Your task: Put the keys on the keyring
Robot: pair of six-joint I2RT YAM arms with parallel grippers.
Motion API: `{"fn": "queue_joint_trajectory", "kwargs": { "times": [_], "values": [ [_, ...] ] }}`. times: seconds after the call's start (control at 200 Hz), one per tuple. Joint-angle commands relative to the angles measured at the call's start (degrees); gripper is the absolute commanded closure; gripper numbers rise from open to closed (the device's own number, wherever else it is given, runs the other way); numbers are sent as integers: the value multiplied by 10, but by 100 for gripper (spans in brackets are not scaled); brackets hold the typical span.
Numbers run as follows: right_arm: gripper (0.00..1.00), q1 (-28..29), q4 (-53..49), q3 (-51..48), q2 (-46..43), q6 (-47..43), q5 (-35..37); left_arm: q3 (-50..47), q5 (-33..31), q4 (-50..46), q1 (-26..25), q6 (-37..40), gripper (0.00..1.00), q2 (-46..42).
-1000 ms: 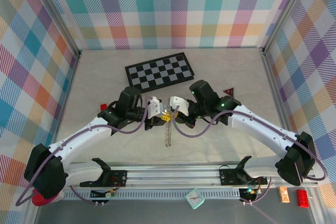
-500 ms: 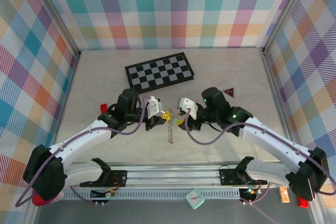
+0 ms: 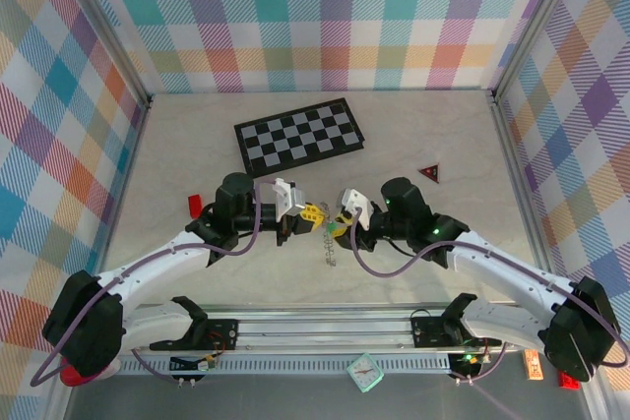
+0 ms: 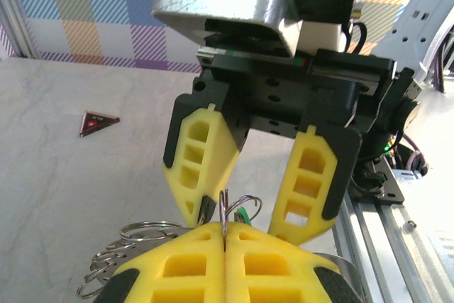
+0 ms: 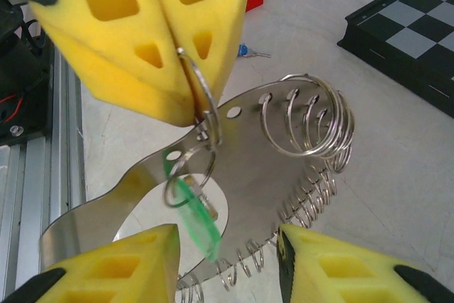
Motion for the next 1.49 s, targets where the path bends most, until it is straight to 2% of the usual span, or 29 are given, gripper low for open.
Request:
{"fn": "queue_joint_trajectory", "kwargs": {
  "times": [0.0,0.315,0.385,0.61,0.665,0.725,0.825,0.915,1.02,1.16,1.28,1.49],
  "values": [
    [62,1,36,-1,-1,5,-20,-2,30,43,-5,-7,100,2],
    [95,3,35,14,17,4,-84,-5,27,93,-5,-40,100,8],
    [100,9,35,23,26,1,-87,-4,21,93,-5,-40,100,10],
    [100,23,-7,48,48,-21,-41,-8,0,91,-6,-38,100,5],
    [95,24,-13,47,41,-19,-22,-8,-2,84,-6,-32,100,3],
    [84,22,-18,41,25,-16,-2,-7,-2,74,-6,-23,100,2],
    [71,22,-34,26,-12,-16,26,-7,-1,61,-6,-8,100,0],
    [66,19,-58,15,-47,-21,45,-7,0,55,-6,7,100,1],
    [67,14,-72,9,-80,-21,51,-9,5,55,-6,20,100,2],
    [74,8,-51,8,-96,-11,28,-10,16,57,-8,36,100,4],
    [79,5,-29,14,-82,-9,6,-11,26,56,-11,51,100,3],
    [81,4,4,26,-40,1,-18,-9,41,38,-15,72,100,4]
  ]
}}
